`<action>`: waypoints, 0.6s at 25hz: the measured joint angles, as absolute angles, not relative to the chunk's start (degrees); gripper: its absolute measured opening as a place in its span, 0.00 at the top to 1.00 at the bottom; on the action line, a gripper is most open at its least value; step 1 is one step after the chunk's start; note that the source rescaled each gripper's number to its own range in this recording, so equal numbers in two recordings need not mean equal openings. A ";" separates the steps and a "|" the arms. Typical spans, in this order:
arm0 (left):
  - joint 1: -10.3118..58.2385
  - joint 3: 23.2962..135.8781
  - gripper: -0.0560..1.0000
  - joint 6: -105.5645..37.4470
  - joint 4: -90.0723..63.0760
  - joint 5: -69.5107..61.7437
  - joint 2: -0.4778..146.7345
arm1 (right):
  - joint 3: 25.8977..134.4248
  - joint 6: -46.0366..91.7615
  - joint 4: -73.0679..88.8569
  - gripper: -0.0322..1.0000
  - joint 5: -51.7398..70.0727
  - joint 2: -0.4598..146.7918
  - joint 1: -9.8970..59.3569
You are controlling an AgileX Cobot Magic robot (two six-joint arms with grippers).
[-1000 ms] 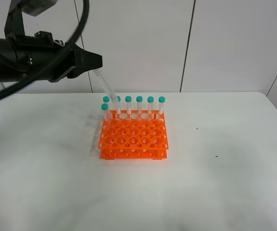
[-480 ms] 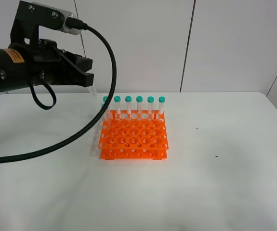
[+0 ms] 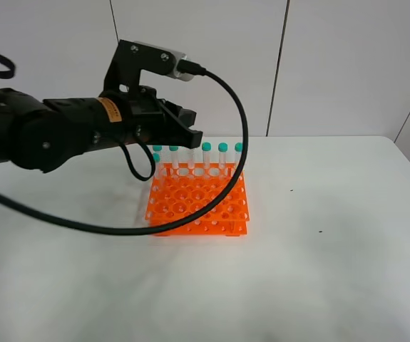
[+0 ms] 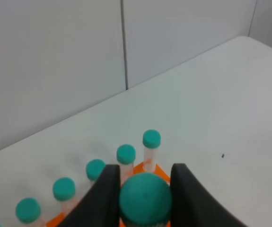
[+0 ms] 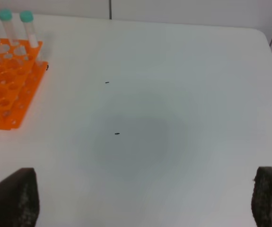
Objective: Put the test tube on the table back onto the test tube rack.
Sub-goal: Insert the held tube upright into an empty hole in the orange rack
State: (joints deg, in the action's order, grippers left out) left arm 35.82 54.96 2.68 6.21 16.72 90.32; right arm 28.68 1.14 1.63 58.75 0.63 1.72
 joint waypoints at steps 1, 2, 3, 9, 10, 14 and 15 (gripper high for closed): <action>35.50 56.25 0.95 2.79 6.21 16.72 91.95 | 28.68 1.14 1.63 0.00 58.75 0.63 1.72; 35.01 57.32 0.95 2.92 6.26 16.72 93.80 | 28.68 1.14 1.63 0.00 58.75 0.63 1.72; 34.29 58.01 0.95 2.92 6.26 16.72 95.46 | 28.68 1.14 1.63 0.00 58.75 0.63 1.72; 27.66 58.89 0.95 3.94 6.48 17.83 100.54 | 28.68 1.14 1.63 0.00 58.75 0.63 1.72; 26.87 58.89 0.95 3.99 6.87 18.08 100.84 | 28.68 1.14 1.63 0.00 58.75 0.63 1.72; 26.27 59.95 0.95 3.99 9.21 18.91 101.66 | 28.68 1.14 1.63 0.00 58.75 0.63 1.72; 26.27 60.11 0.95 3.99 9.44 19.35 101.99 | 28.68 1.14 1.63 0.00 58.75 0.63 1.72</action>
State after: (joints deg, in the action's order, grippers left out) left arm 26.27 60.11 3.99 9.44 19.35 101.99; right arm 28.68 1.14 1.63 58.75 0.63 1.72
